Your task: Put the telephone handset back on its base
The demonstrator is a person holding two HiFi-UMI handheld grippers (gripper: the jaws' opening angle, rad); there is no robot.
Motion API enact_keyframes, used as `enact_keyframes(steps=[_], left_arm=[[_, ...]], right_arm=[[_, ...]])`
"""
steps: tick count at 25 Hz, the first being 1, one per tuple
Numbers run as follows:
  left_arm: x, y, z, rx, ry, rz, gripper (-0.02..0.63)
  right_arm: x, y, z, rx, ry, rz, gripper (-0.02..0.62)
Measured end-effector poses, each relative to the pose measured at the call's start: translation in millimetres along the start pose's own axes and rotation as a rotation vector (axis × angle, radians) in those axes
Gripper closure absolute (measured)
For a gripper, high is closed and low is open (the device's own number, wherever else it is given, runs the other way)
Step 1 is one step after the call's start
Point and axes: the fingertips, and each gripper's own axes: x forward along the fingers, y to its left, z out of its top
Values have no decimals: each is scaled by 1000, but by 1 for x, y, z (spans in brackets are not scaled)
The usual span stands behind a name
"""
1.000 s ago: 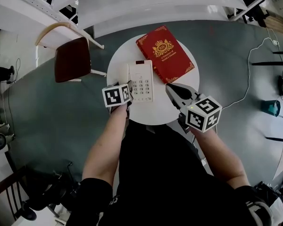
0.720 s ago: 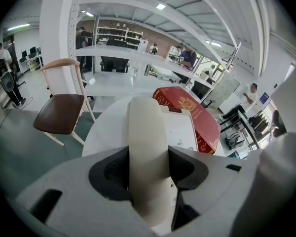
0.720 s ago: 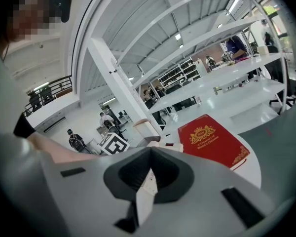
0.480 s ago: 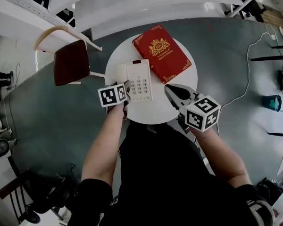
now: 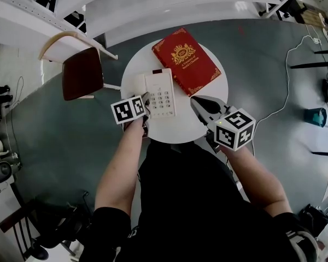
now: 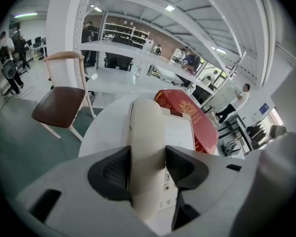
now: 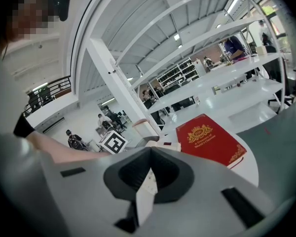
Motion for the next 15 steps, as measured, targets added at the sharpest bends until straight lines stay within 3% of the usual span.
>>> enact_keyframes(steps=[4,9,15], left_arm=[[0,0,0,-10,-5,-9,383],[-2,-1,-1,57,19,-4,360],[-6,1,3,69,18,2,365]], right_arm=[[0,0,-2,6,2,1,589],[1,0,1,14,-5,3,589],[2,3,5,13,-11,7,589]])
